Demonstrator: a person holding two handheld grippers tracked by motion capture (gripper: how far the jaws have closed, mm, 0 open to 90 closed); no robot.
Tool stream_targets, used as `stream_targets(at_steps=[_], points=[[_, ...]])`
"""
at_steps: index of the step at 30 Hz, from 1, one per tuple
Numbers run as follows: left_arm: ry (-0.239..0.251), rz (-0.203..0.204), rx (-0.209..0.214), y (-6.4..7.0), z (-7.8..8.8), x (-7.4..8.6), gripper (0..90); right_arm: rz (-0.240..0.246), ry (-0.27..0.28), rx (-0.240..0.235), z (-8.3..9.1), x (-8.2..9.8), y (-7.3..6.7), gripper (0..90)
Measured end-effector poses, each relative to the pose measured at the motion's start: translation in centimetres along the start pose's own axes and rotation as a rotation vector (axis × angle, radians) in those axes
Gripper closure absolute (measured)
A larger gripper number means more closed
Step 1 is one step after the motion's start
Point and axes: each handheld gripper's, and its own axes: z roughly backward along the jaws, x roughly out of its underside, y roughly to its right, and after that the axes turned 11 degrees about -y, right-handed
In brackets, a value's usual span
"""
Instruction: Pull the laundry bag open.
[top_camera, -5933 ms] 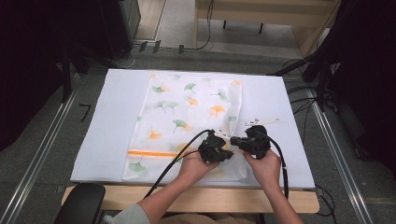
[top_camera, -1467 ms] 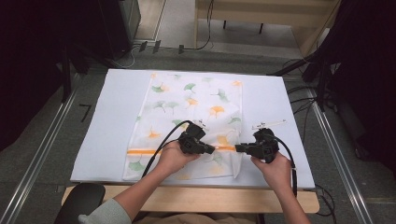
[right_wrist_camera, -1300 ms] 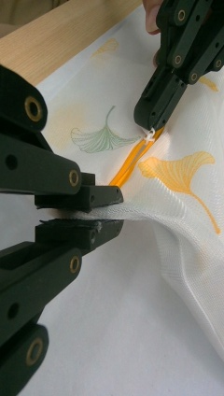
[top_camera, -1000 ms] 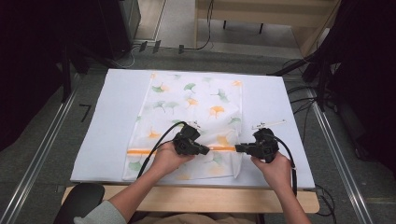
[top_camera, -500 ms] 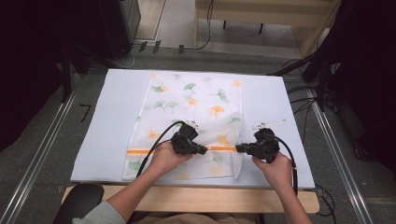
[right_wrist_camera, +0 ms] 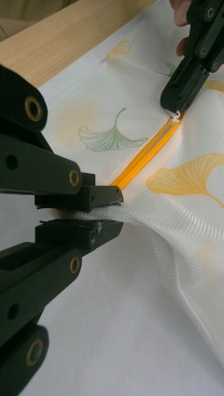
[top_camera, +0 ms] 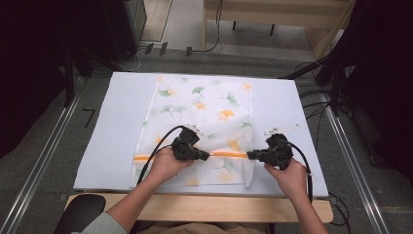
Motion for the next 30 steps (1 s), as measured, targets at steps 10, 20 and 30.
stream_targets(at_steps=[10, 20, 30], points=[[0.006, 0.014, -0.007, -0.4, 0.5, 0.6, 90.0, 0.012, -0.009, -0.011, -0.2, -0.5, 0.1, 85.6], [0.0, 0.018, -0.006, -0.6, 0.8, 0.9, 90.0, 0.019, -0.013, -0.009, -0.2, -0.5, 0.0, 85.6], [-0.027, 0.018, -0.018, -0.4, 1.3, 1.0, 90.0, 0.021, -0.023, 0.002, -0.3, -0.5, 0.0, 85.6]])
